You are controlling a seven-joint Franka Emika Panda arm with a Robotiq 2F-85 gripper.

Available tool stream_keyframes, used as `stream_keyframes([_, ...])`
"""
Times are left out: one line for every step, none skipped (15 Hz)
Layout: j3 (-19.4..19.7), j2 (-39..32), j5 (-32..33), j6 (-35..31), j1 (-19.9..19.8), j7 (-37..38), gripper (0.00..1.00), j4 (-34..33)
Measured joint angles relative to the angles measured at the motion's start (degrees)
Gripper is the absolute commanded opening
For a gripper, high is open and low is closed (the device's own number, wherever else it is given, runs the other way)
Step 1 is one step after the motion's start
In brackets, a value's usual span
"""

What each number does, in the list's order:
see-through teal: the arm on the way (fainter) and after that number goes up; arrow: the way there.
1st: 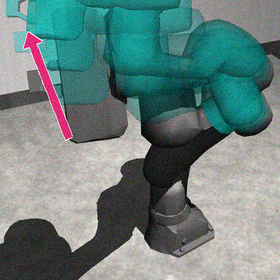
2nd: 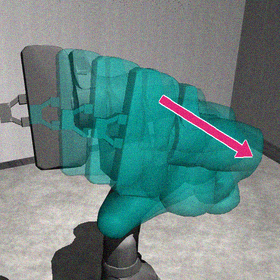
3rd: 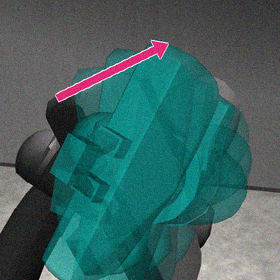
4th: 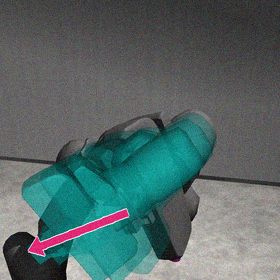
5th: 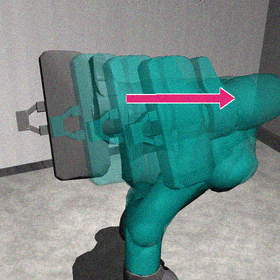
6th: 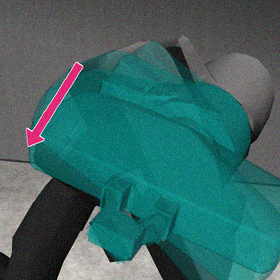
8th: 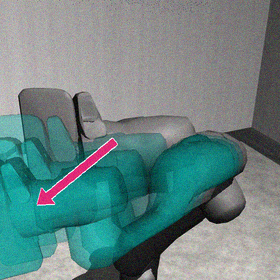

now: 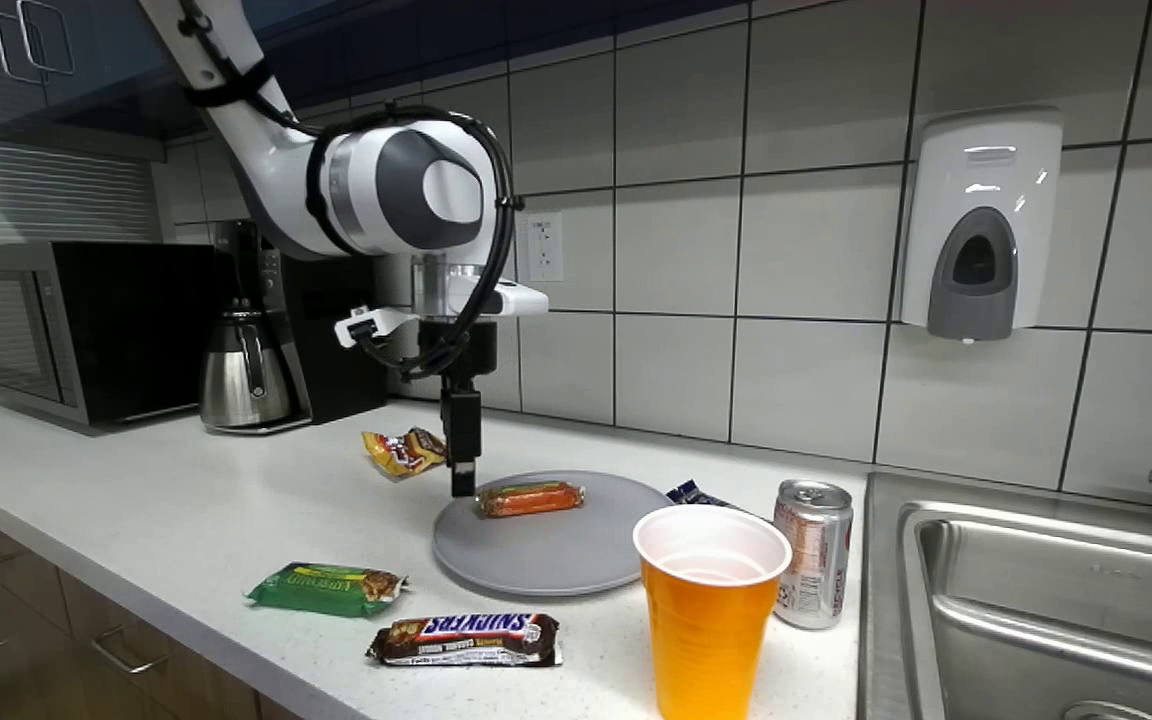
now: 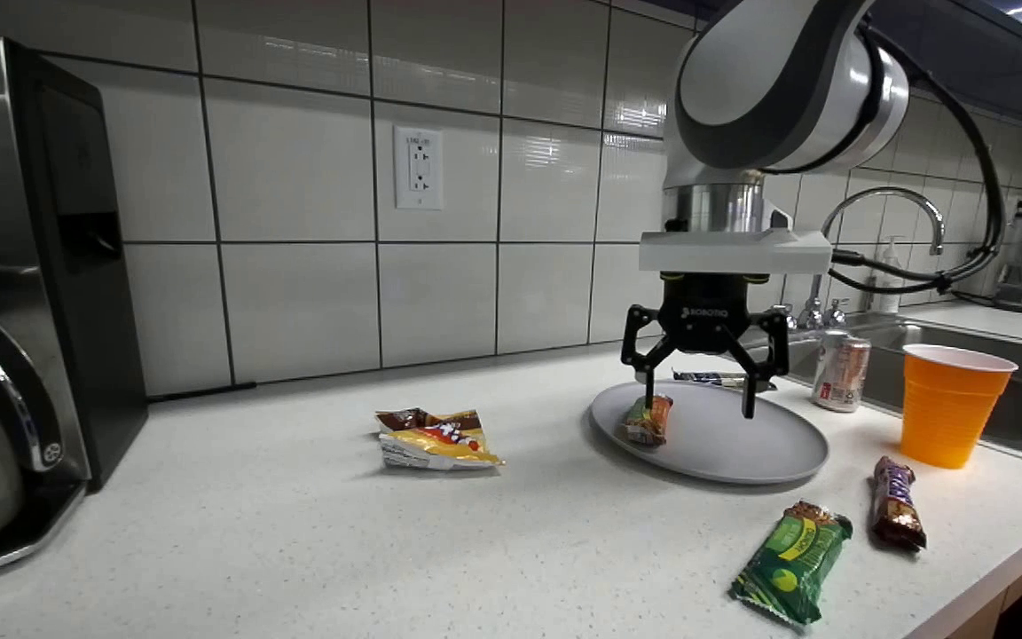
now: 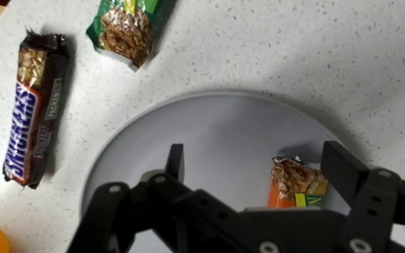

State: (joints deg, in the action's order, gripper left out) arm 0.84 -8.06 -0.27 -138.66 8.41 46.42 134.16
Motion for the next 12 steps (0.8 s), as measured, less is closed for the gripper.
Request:
stream_keyframes([-0.33,0.44,0.15,0.00,0.07,0.51,1.00,0.62])
stream_keyframes([-0.55,0.76,0.27,0.00,0.22,0.87,1.00,1.11])
stream_keyframes([-0.81,1.07,0.33,0.00,0.31,1.16,1.00,1.57])
stream_keyframes([-1.06,1.38,0.35,0.00,0.41,1.64,1.00,1.96])
stream_keyframes([-1.32,1.67,0.35,0.00,0.53,2.24,1.00,2.29])
stream_keyframes([-1.71,2.01,0.35,0.00,0.60,3.08,1.00,2.57])
stream_keyframes([-2.03,2.29,0.36,0.00,0.76,4.10,1.00,2.75])
stream_keyframes([-2.41,2.54,0.36,-0.01,0.93,5.57,1.00,2.89])
stream_keyframes([-2.78,2.78,0.40,-0.04,1.16,7.31,1.00,3.02])
stream_keyframes([-3.18,2.95,0.48,-0.08,1.38,9.05,1.00,3.07])
stream_keyframes([-3.57,3.12,0.66,-0.08,1.68,10.93,1.00,3.14])
stream_keyframes([-3.97,3.31,1.01,-0.08,2.01,12.84,1.00,3.23])
